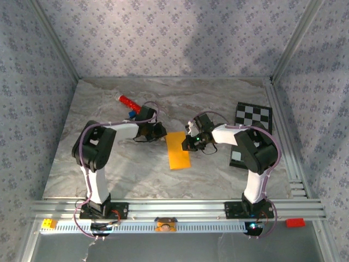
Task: Fold a paper plane with a square sheet of paper (pick it up from the middle)
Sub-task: First fold the square sheet of paper in half at the center of the table.
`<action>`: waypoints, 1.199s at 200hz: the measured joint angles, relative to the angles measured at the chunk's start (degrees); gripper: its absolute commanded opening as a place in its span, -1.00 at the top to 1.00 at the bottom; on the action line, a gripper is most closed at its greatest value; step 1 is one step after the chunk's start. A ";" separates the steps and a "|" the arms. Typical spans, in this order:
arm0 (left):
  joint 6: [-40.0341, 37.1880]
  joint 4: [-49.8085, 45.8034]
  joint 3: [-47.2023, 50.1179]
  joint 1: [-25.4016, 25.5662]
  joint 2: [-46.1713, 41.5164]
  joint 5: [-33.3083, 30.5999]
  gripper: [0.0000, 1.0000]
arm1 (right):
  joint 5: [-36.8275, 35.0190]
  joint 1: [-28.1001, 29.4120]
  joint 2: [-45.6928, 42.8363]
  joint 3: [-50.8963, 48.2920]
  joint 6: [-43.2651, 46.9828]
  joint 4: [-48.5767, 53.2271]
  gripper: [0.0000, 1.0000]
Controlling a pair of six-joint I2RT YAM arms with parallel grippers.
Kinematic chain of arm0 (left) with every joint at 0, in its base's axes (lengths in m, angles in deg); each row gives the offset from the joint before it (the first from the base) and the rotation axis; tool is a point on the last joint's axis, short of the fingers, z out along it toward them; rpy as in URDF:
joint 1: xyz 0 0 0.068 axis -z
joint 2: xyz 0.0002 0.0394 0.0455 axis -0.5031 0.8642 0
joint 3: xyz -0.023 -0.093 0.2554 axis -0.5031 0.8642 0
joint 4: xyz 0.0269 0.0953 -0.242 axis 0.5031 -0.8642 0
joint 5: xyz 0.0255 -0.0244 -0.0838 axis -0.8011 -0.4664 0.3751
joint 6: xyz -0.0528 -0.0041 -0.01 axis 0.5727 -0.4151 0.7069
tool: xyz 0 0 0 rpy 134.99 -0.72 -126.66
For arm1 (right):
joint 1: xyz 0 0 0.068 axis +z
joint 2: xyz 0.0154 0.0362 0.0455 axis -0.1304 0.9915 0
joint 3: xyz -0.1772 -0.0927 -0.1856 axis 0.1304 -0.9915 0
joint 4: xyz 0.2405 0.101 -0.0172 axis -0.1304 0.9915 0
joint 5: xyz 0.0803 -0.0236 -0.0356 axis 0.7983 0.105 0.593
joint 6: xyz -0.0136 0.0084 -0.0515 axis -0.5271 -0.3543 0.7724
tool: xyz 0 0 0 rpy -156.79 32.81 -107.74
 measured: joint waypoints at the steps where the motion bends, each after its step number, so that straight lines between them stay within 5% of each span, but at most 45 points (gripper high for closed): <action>1: -0.02 -0.07 0.00 -0.02 -0.09 -0.09 0.69 | 0.00 -0.02 0.00 0.02 0.00 0.00 1.00; 73: -1.49 -0.57 0.98 2.05 -9.64 3.69 0.70 | 0.00 0.00 0.00 0.00 0.00 0.00 1.00; 123: -0.55 3.15 6.34 5.88 -8.59 8.83 0.71 | 0.00 0.00 0.00 0.00 0.00 -0.02 1.00; 240: 0.17 10.08 10.51 4.66 -2.80 10.54 0.69 | -0.02 0.00 -0.11 -0.31 -0.02 -0.39 1.00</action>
